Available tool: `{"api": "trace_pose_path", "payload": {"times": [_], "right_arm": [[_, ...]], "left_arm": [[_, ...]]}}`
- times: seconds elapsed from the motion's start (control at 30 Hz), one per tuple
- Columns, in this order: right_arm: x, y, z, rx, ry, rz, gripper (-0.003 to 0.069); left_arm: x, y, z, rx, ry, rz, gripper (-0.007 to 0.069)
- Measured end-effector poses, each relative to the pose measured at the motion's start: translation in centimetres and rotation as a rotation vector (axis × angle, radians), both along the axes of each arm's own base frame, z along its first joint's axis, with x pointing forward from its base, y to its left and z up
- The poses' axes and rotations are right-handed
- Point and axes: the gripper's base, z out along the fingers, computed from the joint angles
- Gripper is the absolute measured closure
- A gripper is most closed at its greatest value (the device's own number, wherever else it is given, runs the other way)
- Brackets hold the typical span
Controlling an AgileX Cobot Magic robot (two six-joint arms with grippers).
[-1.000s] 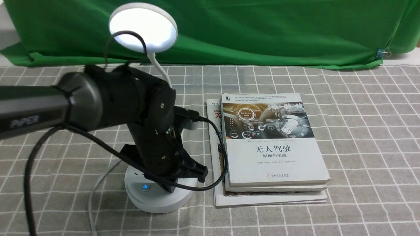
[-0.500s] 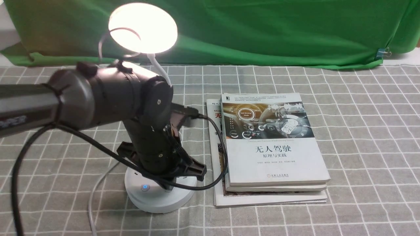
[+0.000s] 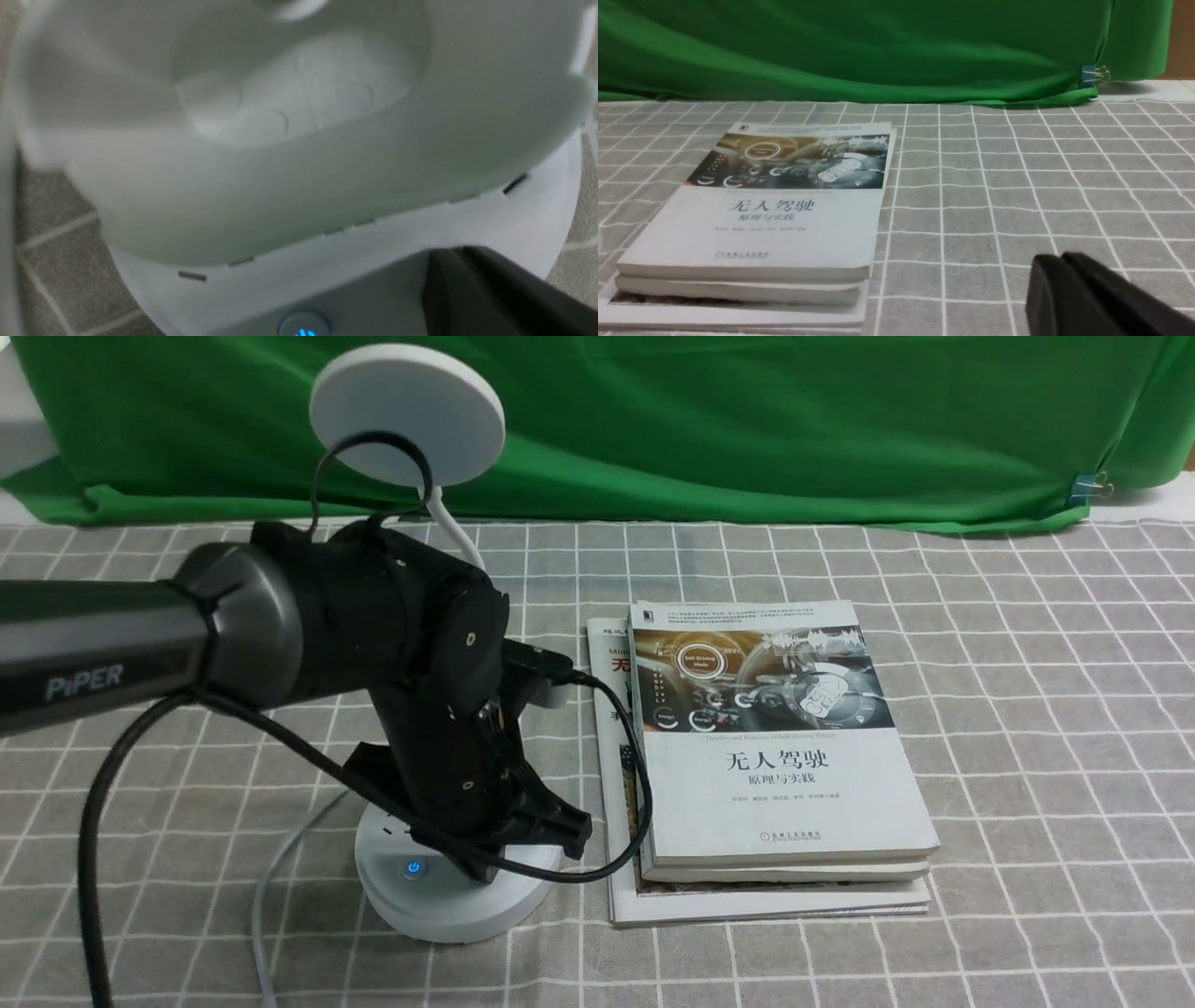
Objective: Turn off the desk lamp on the grey coffee tablecloth by hand.
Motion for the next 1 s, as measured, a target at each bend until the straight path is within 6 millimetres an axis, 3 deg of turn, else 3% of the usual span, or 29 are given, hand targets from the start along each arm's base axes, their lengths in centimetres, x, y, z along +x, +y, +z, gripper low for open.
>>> {"api": "trace_pose_path", "payload": {"times": [0.23,0.37,0.4,0.57,0.63,0.67,0.73,1.0], "right_arm": [[0.0,0.0,0.0,0.000,0.000,0.000,0.0624],[0.0,0.0,0.0,0.000,0.000,0.000,0.0624],[0.0,0.0,0.0,0.000,0.000,0.000,0.0624],[0.0,0.0,0.0,0.000,0.000,0.000,0.0624],[0.0,0.0,0.0,0.000,0.000,0.000,0.0624],[0.0,0.0,0.0,0.000,0.000,0.000,0.0624],[0.0,0.0,0.0,0.000,0.000,0.000,0.0624],[0.0,0.0,0.0,0.000,0.000,0.000,0.0624]], "left_arm": [[-0.6,0.2,0.9,0.001,-0.001,-0.007,0.0629],[-2.1,0.5,3.9,-0.047,-0.046,-0.007,0.0629],[-2.8,0.8,5.0,-0.073,-0.072,-0.005,0.0629],[-6.5,3.0,6.5,-0.108,-0.126,-0.007,0.0629],[-8.9,4.6,7.4,-0.164,-0.219,-0.003,0.0629],[-9.1,4.7,7.4,-0.170,-0.229,-0.002,0.0629],[-11.6,6.4,8.3,-0.281,-0.414,0.007,0.0629],[-16.4,9.8,7.3,-0.475,-0.758,0.020,0.0627]]}}
